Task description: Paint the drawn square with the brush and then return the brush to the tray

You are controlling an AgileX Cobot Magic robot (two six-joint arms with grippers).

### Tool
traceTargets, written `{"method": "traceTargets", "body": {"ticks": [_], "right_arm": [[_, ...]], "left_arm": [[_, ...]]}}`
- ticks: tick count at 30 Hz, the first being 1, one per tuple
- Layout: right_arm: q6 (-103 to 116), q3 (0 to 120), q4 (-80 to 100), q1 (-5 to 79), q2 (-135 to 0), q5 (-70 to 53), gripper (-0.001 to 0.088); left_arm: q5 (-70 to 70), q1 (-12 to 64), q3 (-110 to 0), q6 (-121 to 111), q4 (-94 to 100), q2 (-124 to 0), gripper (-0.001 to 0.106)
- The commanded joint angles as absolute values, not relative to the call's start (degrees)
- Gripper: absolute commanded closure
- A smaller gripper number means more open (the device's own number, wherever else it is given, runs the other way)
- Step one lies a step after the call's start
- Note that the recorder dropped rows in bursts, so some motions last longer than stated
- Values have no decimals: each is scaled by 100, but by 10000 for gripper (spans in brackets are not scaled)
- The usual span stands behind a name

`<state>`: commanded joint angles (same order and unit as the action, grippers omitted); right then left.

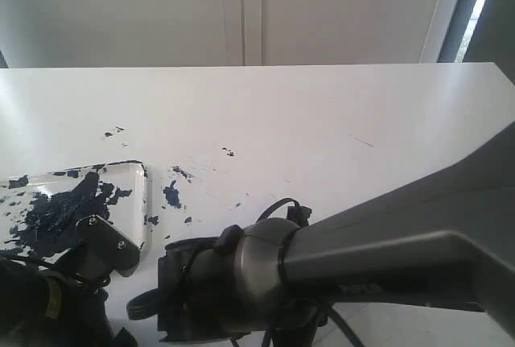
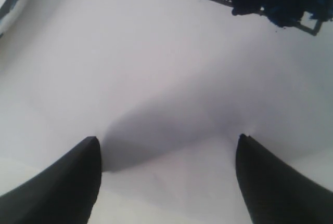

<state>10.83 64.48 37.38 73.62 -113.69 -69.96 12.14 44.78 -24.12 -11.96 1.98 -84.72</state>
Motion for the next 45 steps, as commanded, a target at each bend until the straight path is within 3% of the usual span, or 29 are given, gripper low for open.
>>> {"method": "traceTargets", "body": {"ticks": [26,45], "right_arm": [[574,6448,2993,7710,-11320,-6996,868],[1079,5924,3766,7645,-11330,-6996,868]], "left_arm": [[1214,4478,-2412,-1196,198,-8472,304],[1214,4478,-2412,-1196,198,-8472,304]]}}
